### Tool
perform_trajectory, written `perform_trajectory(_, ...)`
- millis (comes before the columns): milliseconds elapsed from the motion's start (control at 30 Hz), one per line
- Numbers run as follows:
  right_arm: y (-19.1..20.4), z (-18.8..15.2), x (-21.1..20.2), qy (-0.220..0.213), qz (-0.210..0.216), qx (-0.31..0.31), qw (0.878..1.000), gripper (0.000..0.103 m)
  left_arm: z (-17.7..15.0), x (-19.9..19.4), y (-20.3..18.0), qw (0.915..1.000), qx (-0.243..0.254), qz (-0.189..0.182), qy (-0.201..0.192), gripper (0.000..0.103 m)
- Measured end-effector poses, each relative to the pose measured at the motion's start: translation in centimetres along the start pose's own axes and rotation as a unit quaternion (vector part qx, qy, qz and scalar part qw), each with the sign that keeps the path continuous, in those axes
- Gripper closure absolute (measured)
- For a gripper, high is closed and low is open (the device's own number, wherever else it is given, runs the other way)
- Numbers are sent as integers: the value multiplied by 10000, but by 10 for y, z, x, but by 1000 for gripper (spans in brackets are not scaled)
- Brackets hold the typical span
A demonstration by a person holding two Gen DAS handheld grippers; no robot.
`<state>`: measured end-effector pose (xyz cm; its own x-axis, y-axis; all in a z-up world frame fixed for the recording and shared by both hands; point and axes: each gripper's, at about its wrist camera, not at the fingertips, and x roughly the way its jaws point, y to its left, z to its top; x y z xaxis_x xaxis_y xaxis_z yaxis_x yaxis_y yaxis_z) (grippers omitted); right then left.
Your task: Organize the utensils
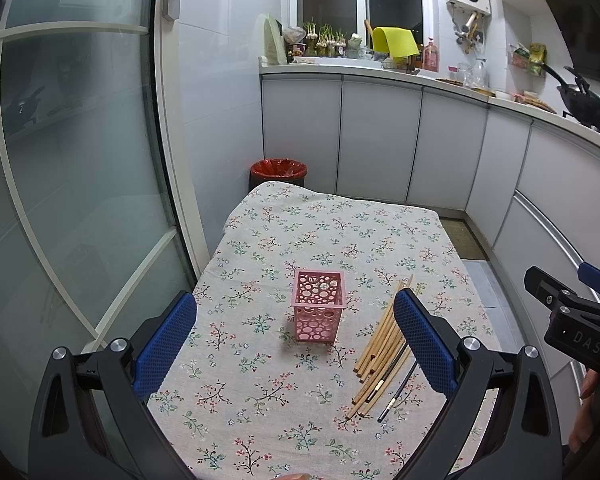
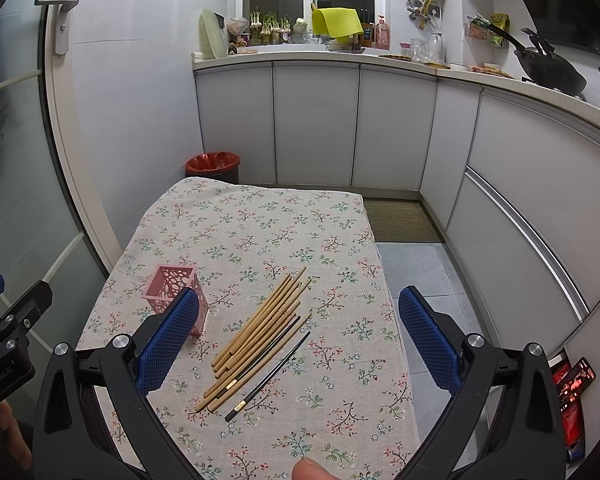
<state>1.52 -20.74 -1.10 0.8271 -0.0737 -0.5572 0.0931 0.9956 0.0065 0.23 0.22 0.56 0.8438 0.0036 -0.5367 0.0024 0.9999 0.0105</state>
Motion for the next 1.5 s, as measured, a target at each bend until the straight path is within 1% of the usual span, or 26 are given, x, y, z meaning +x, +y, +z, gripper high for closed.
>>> perform_trajectory(133, -2, 2, 1, 3, -65, 48, 10000, 7, 3, 3, 4, 10000, 5, 17, 6, 7)
perform_trajectory(300, -9, 10, 9, 34, -259, 28, 9997, 7, 6, 13, -1, 10000, -21, 33, 48, 7)
perform_trajectory(367, -11, 16, 16, 110, -349, -28, 9993, 7, 10, 19, -3, 10000, -22, 29, 10, 7)
perform_trajectory(433, -14, 24, 29, 255, -502, -73, 9984, 7, 16, 29, -10, 9999, 78, -88, 94, 7)
perform_trajectory(500, -21, 32, 45, 454, -665, -28, 9968, 7, 20, 41, -17, 9992, 184, -230, 264, 7)
perform_trajectory(567, -27, 37, 61, 651, -726, 29, 9952, 7, 24, 58, -26, 9975, 263, -424, 508, 7)
perform_trajectory(667, -43, 40, 92, 1065, -820, 233, 9907, 7, 29, 80, -43, 9947, 522, -456, 755, 7)
perform_trajectory(733, -57, 33, 113, 1281, -872, 447, 9869, 7, 32, 93, -55, 9920, 733, -511, 893, 7)
perform_trajectory(800, -70, 18, 138, 1639, -813, 637, 9810, 7, 34, 112, -69, 9867, 904, -708, 1150, 7)
perform_trajectory(833, -75, 13, 149, 1825, -713, 675, 9783, 7, 36, 125, -79, 9828, 974, -831, 1330, 7)
perform_trajectory(900, -86, 6, 172, 2176, -535, 800, 9713, 7, 38, 147, -92, 9774, 1049, -966, 1561, 8)
perform_trajectory(933, -92, 4, 183, 2305, -547, 880, 9675, 7, 38, 158, -99, 9749, 1073, -1019, 1666, 9)
perform_trajectory(967, -92, 4, 183, 2305, -547, 880, 9675, 7, 39, 174, -110, 9714, 1126, -1057, 1805, 14)
perform_trajectory(1033, -102, 1, 201, 2444, -523, 970, 9634, 7, 37, 197, -125, 9667, 1188, -1047, 2011, 26)
perform_trajectory(1067, -103, -1, 207, 2503, -499, 981, 9619, 7, 34, 215, -135, 9626, 1210, -1062, 2180, 30)
perform_trajectory(1133, -108, -8, 225, 2720, -404, 1013, 9561, 10, 27, 241, -150, 9548, 1236, -1120, 2460, 45)
perform_trajectory(1167, -109, -12, 232, 2808, -361, 1025, 9536, 11, 21, 260, -159, 9485, 1266, -1136, 2673, 50)
perform_trajectory(1233, -111, -18, 246, 3005, -252, 1045, 9477, 14, 12, 290, -167, 9386, 1236, -1172, 3001, 64)
perform_trajectory(1267, -111, -20, 251, 3079, -221, 1041, 9455, 15, 6, 308, -171, 9335, 1178, -1175, 3175, 68)
perform_trajectory(1333, -112, -24, 259, 3175, -140, 1059, 9422, 18, -3, 333, -175, 9285, 1102, -1137, 3358, 81)
perform_trajectory(1367, -114, -26, 263, 3220, -122, 1084, 9405, 19, -6, 341, -178, 9270, 1099, -1142, 3399, 84)
perform_trajectory(1400, -115, -28, 267, 3277, -82, 1127, 9380, 21, -9, 351, -180, 9251, 1117, -1118, 3454, 90)
perform_trajectory(1433, -117, -30, 270, 3312, -48, 1167, 9363, 21, -11, 357, -180, 9238, 1118, -1107, 3490, 93)
perform_trajectory(1500, -120, -32, 276, 3386, -12, 1260, 9324, 21, -16, 370, -181, 9190, 1049, -1185, 3612, 94)
